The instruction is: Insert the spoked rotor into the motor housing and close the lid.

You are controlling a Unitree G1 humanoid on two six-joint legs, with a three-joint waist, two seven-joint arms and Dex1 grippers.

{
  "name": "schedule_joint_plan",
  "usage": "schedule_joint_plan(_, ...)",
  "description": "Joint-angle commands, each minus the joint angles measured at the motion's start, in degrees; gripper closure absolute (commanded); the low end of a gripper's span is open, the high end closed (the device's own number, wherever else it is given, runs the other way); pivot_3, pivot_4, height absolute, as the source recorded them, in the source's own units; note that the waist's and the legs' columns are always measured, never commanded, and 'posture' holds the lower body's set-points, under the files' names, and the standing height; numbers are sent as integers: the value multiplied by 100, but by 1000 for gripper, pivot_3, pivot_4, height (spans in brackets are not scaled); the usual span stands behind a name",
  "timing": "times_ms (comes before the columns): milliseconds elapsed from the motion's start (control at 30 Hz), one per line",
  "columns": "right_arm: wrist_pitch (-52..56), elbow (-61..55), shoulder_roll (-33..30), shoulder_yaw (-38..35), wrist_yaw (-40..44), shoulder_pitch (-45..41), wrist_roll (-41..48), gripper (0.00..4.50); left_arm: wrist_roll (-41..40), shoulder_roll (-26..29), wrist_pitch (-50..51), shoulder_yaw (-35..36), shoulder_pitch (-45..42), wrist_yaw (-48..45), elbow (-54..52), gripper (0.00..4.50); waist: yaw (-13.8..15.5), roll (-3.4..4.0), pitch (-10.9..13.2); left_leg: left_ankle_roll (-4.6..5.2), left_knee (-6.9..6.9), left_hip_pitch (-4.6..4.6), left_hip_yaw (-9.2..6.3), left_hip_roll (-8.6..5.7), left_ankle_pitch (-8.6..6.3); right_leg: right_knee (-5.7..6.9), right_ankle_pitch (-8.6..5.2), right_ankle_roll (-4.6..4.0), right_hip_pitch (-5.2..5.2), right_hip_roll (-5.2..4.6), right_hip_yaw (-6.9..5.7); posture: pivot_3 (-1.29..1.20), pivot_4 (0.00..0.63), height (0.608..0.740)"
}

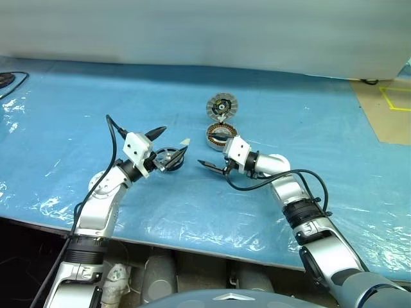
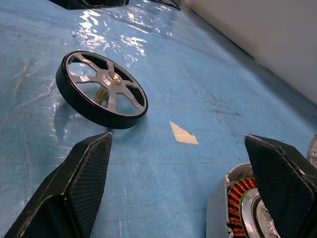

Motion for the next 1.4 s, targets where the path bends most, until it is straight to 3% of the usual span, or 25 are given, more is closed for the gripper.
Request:
schedule_joint_plan(33,-152,-64,-54,-26,-1,-57,37,0,-161,68,-23,62,-21,-117,-221,35,0,0,0,0,0,0,0,0,0,0,0,0,0,0,0,0,150,740)
schedule_joint_plan(433,7,-759,-337,-254,181,342,464,0,-335,180,56,4,39,-544,-157,35,4,-1,0,0,0,0,0,0,0,0,0,0,0,0,0,0,150,740)
schedule_joint_plan(767,2233,-2161,-688,-413,782,714,1480,0,-357,69,-140,-113,118,-853,0,35,11,-2,1,0,-1,2,0,0,0,-1,0,0,1,0,2,0,150,740)
schedule_joint_plan(1200,2504,-2337,-695,-564,625,801,1536,0,-341,11,-147,-117,172,-946,23,35,12,-2,1,-1,-3,3,1,0,-1,-2,0,1,0,0,3,0,150,740)
schedule_joint_plan(1400,2647,-2129,-731,-441,299,559,1076,0,-330,9,-132,-122,184,-948,17,35,8,-2,1,-1,-4,3,1,-1,-1,-2,0,1,-1,0,4,0,150,740)
